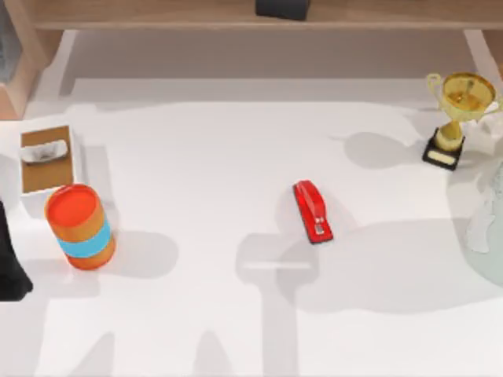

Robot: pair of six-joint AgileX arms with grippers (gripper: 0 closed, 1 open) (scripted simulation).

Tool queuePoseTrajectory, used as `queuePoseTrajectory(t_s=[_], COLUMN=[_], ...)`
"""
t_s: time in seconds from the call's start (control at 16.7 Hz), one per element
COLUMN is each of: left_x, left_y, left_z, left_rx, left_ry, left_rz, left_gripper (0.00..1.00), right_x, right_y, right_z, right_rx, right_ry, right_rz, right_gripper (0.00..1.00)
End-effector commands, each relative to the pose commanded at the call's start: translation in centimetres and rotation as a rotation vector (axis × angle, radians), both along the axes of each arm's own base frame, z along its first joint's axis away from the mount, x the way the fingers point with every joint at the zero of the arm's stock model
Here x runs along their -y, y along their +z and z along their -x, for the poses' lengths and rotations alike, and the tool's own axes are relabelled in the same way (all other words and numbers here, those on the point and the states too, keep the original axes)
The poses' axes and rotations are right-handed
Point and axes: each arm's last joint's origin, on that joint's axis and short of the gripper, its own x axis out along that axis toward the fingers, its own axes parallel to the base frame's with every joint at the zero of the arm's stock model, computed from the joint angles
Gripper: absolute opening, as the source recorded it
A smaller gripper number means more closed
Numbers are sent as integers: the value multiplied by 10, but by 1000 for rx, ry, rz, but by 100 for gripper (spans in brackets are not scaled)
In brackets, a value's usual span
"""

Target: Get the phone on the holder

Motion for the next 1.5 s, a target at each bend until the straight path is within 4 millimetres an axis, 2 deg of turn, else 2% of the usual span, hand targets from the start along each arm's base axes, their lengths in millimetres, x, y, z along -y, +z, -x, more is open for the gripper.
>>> queuePoseTrajectory(t_s=[0.36,0.66,1.44,1.5], left_x=[0,0,0,0], left_y=[0,0,0,0], left_z=[0,0,0,0], left_rx=[0,0,0,0], left_ry=[0,0,0,0], left_rz=[0,0,0,0], left_gripper=[100,100,100,100], right_x=[-6,-5,-5,-5], right_y=[-21,-24,-24,-24], right_z=[-22,-25,-25,-25], right_rx=[-6,-3,-3,-3], right_ry=[10,12,12,12], right_rz=[-33,-53,-53,-53], right_gripper=[0,0,98,100])
